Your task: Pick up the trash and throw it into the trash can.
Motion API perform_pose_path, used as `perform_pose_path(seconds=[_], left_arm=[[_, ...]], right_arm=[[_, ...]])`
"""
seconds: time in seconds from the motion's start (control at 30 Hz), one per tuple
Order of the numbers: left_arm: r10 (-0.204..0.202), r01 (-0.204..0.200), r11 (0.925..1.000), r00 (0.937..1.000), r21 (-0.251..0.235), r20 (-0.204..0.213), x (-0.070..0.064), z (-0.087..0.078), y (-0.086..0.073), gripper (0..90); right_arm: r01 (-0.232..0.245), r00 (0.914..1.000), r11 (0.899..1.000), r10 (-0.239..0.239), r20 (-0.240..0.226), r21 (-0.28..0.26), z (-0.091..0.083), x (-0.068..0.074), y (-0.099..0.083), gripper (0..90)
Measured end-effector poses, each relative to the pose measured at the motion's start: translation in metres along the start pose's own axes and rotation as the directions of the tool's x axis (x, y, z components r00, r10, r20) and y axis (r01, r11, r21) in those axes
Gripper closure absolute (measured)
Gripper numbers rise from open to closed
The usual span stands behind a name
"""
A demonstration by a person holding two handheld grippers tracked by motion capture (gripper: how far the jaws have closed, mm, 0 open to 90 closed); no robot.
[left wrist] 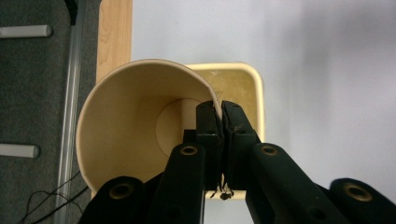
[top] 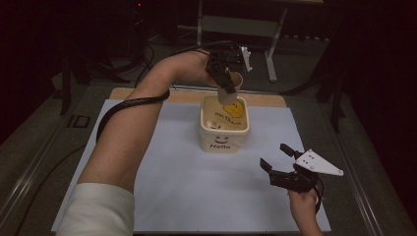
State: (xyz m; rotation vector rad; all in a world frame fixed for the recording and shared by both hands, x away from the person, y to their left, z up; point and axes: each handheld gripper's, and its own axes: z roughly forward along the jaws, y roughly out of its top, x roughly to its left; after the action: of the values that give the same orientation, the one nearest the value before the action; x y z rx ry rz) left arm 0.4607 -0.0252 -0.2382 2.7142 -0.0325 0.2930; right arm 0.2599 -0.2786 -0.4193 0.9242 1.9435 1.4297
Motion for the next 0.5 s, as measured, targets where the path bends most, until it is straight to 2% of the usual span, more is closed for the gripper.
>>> perform_pose_path(seconds=[0.03, 0.07, 0.1, 0.17, 0.23, 0.27, 0.5], left_arm=[[-0.006, 0.006, 1.0000, 0.9999, -0.005, -0.011, 0.001, 0.001, 0.000, 86.6], [-0.023, 0.022, 0.9996, 0.9996, -0.015, -0.016, 0.002, 0.001, 0.000, 77.2], [-0.033, 0.033, 0.9993, 0.9994, -0.019, 0.003, 0.003, 0.002, 0.000, 68.6], [-0.053, 0.054, 0.9983, 0.9981, -0.024, 0.032, 0.003, 0.002, -0.001, 60.1], [-0.068, 0.069, 0.9972, 0.9969, -0.030, 0.041, 0.003, 0.001, -0.003, 54.1], [-0.081, 0.083, 0.9958, 0.9954, -0.037, 0.051, 0.002, 0.000, -0.004, 53.9], [-0.112, 0.114, 0.9918, 0.9931, -0.058, 0.037, -0.003, -0.008, -0.014, 46.6]], right_arm=[[0.000, 1.0000, 1.000, 0.000, -0.002, 0.002, 0.000, 0.000, 0.000, 14.0], [0.002, 1.0000, 1.000, -0.002, -0.002, 0.002, 0.000, 0.000, 0.000, 14.0], [0.003, 1.0000, 1.000, -0.002, -0.003, 0.003, 0.000, 0.000, 0.000, 14.0], [0.000, 1.0000, 1.000, 0.000, -0.004, 0.004, 0.000, 0.000, 0.000, 14.0], [-0.003, 1.0000, 1.000, 0.003, -0.003, 0.002, 0.001, 0.000, 0.000, 14.0], [-0.003, 1.0000, 1.000, 0.003, -0.003, 0.003, 0.001, 0.000, 0.000, 14.0], [0.002, 1.0000, 1.000, -0.002, -0.006, 0.004, 0.001, 0.002, 0.001, 14.1]])
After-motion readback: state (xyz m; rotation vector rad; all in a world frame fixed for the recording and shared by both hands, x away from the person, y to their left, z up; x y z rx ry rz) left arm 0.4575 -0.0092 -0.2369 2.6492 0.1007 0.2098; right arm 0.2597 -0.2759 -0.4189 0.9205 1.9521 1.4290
